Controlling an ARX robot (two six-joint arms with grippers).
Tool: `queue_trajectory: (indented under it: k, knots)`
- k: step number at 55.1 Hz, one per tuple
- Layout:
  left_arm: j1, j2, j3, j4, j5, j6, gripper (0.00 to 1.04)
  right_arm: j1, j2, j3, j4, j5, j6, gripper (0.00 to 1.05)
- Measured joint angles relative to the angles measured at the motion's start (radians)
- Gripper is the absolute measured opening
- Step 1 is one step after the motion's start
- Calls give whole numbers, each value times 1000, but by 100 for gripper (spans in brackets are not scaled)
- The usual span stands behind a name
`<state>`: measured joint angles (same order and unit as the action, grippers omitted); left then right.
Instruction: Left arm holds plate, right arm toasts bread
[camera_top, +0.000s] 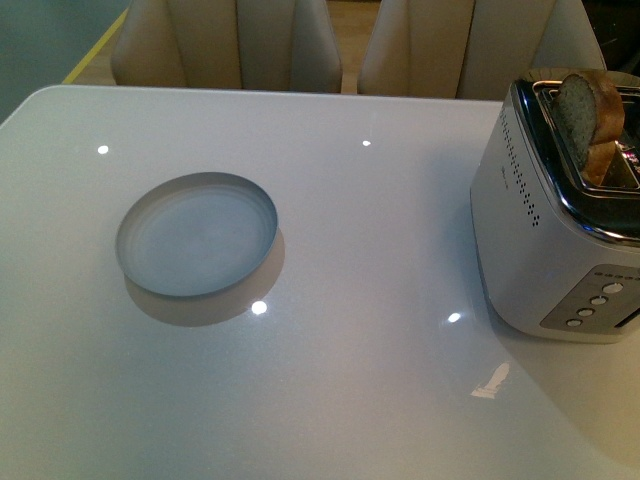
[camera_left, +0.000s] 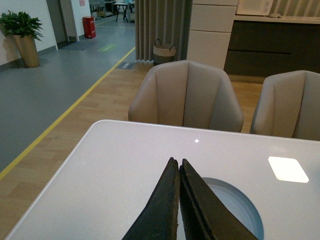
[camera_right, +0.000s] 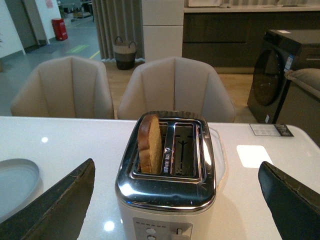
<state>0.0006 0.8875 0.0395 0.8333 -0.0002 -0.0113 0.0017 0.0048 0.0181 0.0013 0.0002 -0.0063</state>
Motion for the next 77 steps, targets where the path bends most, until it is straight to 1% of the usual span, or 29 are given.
queue_trajectory:
  k: [7, 15, 36, 55, 70, 75, 77]
  knots:
    - [0, -97, -14, -80, 0, 0, 3, 0, 0, 0, 0, 0, 0, 96]
    - [0, -253, -26, -218, 0, 0, 3, 0, 0, 0, 0, 0, 0, 96]
    - [0, -520, -27, -466, 0, 0, 3, 0, 0, 0, 0, 0, 0, 96]
    - [0, -645, -27, -590, 0, 0, 3, 0, 0, 0, 0, 0, 0, 96]
    - [0, -710, -27, -655, 0, 0, 3, 0, 0, 0, 0, 0, 0, 96]
    - [0, -823, -27, -803, 0, 0, 3, 0, 0, 0, 0, 0, 0, 96]
    - [0, -860, -27, -823, 0, 0, 3, 0, 0, 0, 0, 0, 0, 96]
